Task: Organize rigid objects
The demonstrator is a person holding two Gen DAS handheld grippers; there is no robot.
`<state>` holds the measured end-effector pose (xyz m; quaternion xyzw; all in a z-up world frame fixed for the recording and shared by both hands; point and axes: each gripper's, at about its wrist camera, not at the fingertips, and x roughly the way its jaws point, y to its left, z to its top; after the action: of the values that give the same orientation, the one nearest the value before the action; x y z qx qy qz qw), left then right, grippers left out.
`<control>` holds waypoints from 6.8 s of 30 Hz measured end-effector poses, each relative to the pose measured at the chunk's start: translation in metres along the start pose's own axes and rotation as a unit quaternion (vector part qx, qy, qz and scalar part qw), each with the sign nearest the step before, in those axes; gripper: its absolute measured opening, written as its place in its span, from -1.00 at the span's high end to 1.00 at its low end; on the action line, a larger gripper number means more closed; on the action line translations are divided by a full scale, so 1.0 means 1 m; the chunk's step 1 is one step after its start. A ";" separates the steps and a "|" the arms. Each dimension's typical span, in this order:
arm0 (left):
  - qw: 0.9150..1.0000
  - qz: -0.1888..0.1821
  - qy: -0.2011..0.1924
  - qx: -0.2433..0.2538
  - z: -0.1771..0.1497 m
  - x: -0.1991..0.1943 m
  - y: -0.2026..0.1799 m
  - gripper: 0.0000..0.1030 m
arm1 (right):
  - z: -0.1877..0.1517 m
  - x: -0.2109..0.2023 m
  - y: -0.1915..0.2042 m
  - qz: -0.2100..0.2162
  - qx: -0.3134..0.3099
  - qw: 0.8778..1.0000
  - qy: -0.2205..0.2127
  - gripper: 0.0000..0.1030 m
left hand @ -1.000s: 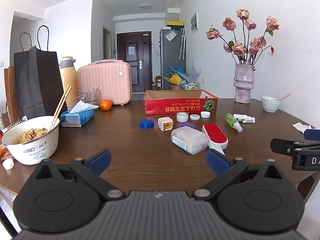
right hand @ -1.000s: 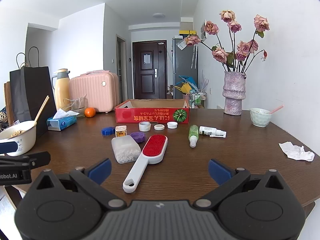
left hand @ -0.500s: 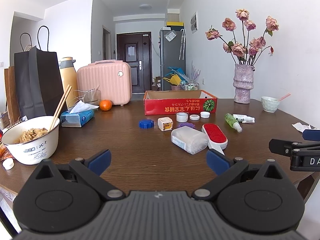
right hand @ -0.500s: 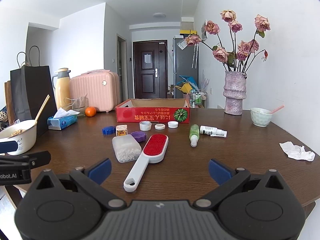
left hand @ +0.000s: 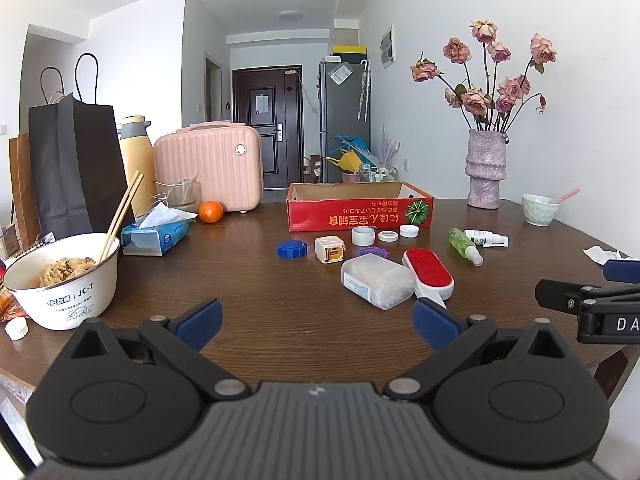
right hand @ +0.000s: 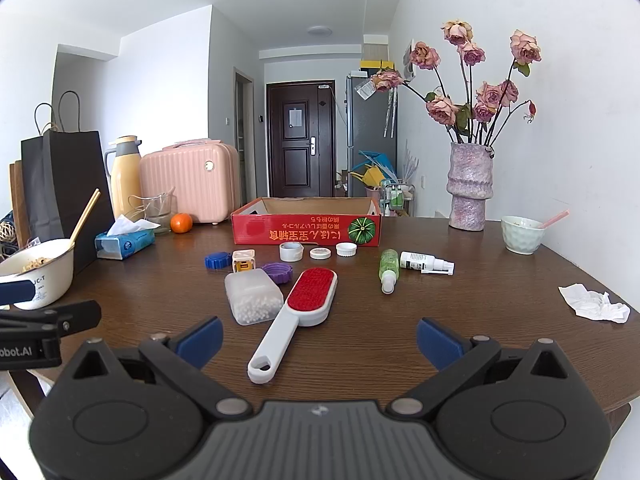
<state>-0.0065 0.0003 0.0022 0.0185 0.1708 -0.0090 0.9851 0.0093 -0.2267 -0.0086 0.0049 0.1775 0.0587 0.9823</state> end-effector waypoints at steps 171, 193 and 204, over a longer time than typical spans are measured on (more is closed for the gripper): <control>0.990 0.008 0.137 -0.016 0.070 0.249 -0.003 -1.00 | 0.034 0.242 -0.036 0.050 0.038 0.994 0.084 -0.06; 0.983 -0.023 0.177 0.036 0.092 0.313 -0.063 -1.00 | 0.040 0.245 -0.061 0.009 0.081 0.994 0.067 -0.06; 0.972 -0.020 0.231 0.043 0.076 0.353 -0.085 -0.63 | 0.039 0.252 -0.069 -0.002 0.092 0.993 0.076 -0.06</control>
<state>0.3498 -0.0916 -0.0476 0.0590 0.3939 -0.0310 0.9167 0.2652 -0.2649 -0.0618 0.0909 0.2566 0.0404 0.9614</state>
